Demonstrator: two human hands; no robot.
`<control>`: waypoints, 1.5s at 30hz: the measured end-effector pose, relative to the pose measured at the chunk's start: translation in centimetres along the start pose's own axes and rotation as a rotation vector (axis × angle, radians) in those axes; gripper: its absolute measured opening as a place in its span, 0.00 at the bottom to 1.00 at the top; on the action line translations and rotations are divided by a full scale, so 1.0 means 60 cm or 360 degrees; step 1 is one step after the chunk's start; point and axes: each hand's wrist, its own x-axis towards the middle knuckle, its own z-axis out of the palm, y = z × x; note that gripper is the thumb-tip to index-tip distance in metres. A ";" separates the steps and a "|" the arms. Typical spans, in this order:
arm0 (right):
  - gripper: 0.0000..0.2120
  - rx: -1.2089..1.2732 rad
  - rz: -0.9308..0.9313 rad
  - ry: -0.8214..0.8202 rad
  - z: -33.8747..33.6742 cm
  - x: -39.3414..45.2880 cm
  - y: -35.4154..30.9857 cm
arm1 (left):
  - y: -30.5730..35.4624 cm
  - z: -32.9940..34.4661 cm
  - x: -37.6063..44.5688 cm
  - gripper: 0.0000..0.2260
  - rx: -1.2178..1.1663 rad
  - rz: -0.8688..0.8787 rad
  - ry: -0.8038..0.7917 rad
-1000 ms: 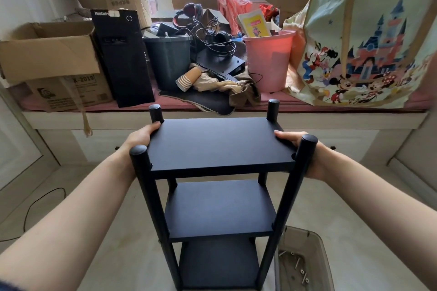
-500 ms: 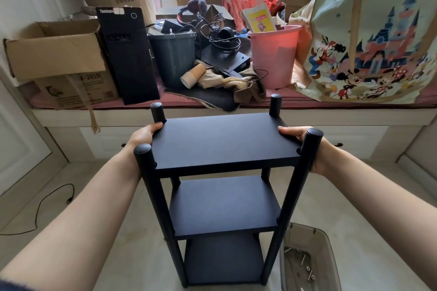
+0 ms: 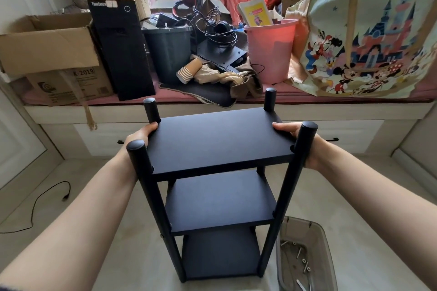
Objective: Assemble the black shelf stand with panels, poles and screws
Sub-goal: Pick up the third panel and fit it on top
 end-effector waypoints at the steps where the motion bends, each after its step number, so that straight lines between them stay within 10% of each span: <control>1: 0.10 -0.0011 0.0001 0.0012 -0.001 0.002 0.001 | -0.001 -0.001 0.004 0.13 0.0011 -0.0008 0.0000; 17: 0.11 -0.0037 0.0043 0.0037 0.002 -0.001 0.012 | -0.016 0.000 -0.008 0.15 -0.0021 -0.0069 -0.0138; 25: 0.16 0.0141 0.0049 0.0038 0.013 -0.027 0.020 | -0.044 -0.030 -0.071 0.15 -0.0390 -0.0067 -0.0650; 36: 0.10 -0.0162 -0.0228 0.0697 0.011 -0.086 0.049 | -0.064 -0.020 -0.137 0.08 -0.0620 -0.0020 -0.0181; 45: 0.08 -0.0431 -0.0339 0.0267 0.104 -0.136 0.112 | -0.101 0.054 -0.224 0.07 -0.1023 0.0000 0.0285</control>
